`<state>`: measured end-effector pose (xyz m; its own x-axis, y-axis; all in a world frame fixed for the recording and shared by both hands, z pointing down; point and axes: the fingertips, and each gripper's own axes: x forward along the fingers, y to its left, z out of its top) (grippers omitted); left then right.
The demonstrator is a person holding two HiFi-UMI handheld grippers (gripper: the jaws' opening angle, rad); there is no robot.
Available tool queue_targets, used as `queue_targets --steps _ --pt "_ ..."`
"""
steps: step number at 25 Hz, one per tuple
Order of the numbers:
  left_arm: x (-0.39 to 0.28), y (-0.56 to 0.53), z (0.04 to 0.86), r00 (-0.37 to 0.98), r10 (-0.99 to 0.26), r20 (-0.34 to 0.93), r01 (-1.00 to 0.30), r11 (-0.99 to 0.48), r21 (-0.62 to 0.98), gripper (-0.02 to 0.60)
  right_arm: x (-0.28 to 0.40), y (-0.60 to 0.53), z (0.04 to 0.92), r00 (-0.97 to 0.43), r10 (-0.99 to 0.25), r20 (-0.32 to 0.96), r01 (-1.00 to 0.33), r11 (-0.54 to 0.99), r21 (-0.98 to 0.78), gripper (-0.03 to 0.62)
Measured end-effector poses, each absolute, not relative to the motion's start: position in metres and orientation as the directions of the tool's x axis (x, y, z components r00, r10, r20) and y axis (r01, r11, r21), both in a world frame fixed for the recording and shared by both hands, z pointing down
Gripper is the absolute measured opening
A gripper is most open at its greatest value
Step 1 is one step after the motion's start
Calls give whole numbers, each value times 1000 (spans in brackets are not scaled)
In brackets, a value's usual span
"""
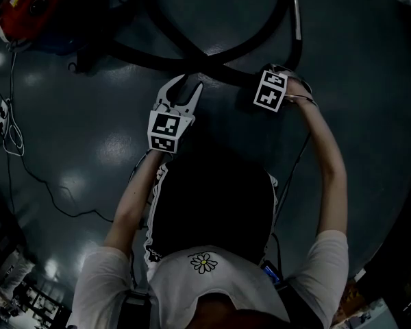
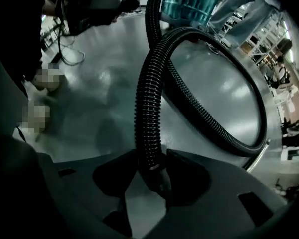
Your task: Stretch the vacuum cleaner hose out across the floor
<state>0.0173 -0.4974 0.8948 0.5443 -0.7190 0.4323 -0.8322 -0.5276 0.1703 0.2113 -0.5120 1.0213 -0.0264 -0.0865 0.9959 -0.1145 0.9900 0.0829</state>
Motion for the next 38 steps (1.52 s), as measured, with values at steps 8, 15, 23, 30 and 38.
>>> queue_targets --steps 8,15,23,30,38 --pt "-4 -508 876 476 -785 396 -874 -471 116 147 79 -491 939 -759 72 647 -442 673 -593 6" --pt "-19 -515 865 454 -812 368 -888 -448 105 147 45 -497 903 -664 73 744 -148 963 -227 8" --pt "0 -499 879 516 -767 382 -854 -499 152 147 129 -463 954 -344 -54 937 139 984 107 182" --pt "14 -499 877 544 -748 380 -831 -542 122 147 175 -459 969 -219 8 976 161 987 28 198" --pt "13 -490 882 548 -735 399 -826 -550 121 147 157 -455 1040 -202 -43 978 127 989 70 196"
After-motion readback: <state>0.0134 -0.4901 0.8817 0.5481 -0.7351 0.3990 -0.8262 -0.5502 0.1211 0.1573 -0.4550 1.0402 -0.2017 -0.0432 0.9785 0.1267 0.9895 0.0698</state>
